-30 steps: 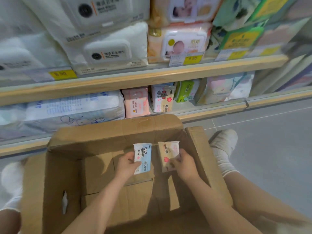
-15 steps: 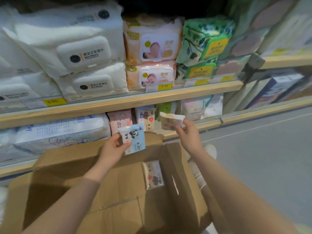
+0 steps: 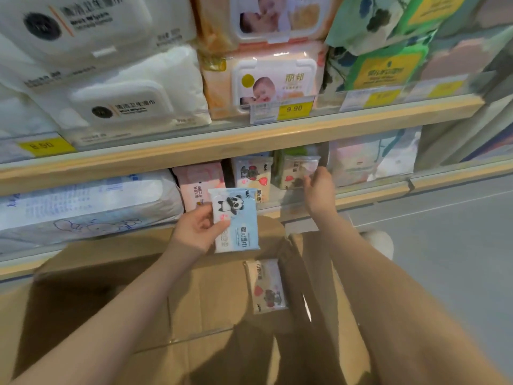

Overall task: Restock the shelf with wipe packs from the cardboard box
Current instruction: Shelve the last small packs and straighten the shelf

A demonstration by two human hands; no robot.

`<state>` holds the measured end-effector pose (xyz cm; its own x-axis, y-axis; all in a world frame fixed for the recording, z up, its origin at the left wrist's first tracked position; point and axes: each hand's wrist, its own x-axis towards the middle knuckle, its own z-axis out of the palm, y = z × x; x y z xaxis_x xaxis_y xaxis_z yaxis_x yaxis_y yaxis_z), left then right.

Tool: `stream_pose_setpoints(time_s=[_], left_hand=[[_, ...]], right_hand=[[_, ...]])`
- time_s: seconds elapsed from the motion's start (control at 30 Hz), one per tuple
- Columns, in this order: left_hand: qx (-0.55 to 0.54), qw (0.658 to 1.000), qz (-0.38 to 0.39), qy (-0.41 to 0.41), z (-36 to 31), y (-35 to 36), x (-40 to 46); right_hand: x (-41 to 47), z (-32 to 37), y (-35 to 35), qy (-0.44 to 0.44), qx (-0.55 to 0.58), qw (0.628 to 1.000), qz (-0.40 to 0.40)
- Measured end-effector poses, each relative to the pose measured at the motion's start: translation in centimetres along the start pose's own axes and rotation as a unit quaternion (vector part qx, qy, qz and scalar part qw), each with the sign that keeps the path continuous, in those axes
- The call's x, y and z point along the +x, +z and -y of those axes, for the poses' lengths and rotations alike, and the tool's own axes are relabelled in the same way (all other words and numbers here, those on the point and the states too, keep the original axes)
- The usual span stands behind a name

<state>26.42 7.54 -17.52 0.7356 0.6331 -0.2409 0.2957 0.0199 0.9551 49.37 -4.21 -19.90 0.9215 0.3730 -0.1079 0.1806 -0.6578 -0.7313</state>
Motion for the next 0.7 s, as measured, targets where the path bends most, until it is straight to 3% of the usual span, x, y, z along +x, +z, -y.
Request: stream_pose_setpoints(time_s=[0.33, 0.57, 0.7], left_hand=[[0.004, 1.0, -0.006, 0.023, -2.3, 1.1, 1.7], [0.076, 0.993, -0.08, 0.042, -3.4, 3.9, 5.0], [0.107, 0.987, -0.115, 0.026, -1.6, 4.2, 7.0]], right_hand=[[-2.6, 0.1, -2.5, -0.044, 0.019, 0.999, 0.019], [-5.3, -2.0, -4.2, -0.053, 0.029, 0.998, 0.036], [-5.3, -2.7, -3.8, -0.095, -0.025, 0.991, 0.092]])
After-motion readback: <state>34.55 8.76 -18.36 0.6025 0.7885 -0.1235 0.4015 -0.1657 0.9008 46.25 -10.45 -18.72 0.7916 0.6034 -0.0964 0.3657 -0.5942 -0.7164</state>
